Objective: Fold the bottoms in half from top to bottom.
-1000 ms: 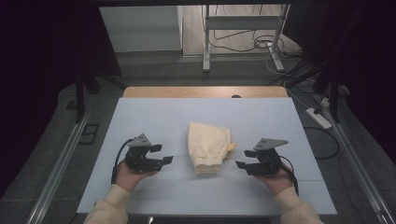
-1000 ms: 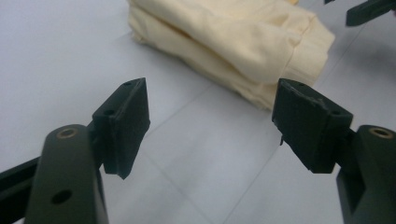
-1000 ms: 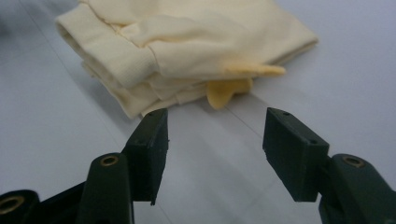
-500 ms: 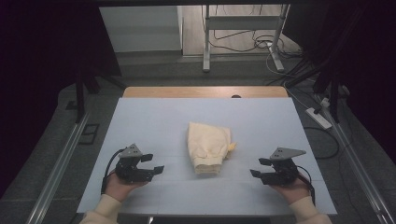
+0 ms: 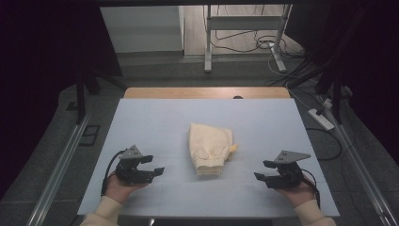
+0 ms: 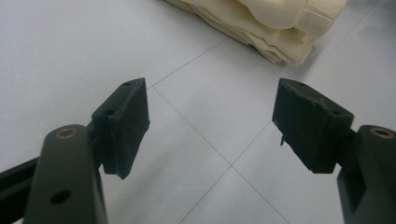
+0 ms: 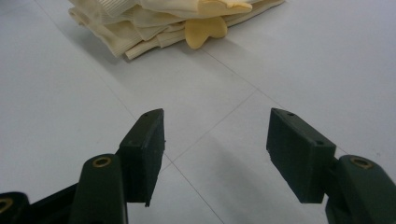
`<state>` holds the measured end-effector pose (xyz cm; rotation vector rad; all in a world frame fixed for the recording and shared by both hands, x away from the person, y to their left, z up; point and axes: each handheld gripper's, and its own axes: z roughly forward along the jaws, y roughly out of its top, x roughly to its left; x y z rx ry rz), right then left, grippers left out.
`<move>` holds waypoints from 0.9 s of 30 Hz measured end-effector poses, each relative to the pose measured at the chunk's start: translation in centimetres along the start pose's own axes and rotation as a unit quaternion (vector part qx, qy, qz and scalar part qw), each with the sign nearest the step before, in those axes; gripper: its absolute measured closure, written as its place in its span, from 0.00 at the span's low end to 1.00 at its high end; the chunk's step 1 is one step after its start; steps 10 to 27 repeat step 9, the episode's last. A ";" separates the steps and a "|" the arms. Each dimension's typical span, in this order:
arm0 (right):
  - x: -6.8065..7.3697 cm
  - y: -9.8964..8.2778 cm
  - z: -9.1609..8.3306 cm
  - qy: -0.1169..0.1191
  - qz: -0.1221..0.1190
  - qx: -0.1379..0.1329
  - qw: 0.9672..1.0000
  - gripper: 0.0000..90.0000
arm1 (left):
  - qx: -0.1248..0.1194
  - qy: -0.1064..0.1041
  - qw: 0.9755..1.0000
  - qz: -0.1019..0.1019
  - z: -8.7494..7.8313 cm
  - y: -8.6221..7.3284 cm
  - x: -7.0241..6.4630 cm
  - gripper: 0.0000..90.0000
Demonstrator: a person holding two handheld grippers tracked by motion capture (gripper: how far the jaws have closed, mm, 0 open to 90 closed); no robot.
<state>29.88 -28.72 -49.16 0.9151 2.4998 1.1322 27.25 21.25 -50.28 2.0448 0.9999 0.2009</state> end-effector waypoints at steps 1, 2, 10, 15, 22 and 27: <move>0.0 0.0 0.0 0.000 0.000 0.000 1.000 0.41 | 0.000 0.000 1.000 0.000 0.0 0.0 0.0 0.30; 0.0 0.0 0.0 0.000 0.001 -0.001 1.000 0.41 | 0.000 0.000 1.000 0.000 0.0 0.0 0.0 0.30; -0.1 0.1 -0.1 0.000 0.000 -0.004 1.000 0.41 | 0.002 -0.001 1.000 0.001 0.1 0.0 0.0 0.30; -0.1 0.1 -0.1 0.000 0.000 -0.004 1.000 0.41 | 0.002 -0.001 1.000 0.001 0.1 0.0 0.0 0.30; -0.1 0.1 -0.1 0.000 0.000 -0.004 1.000 0.41 | 0.002 -0.001 1.000 0.001 0.1 0.0 0.0 0.30; -0.1 0.1 -0.1 0.000 0.000 -0.004 1.000 0.41 | 0.002 -0.001 1.000 0.001 0.1 0.0 0.0 0.30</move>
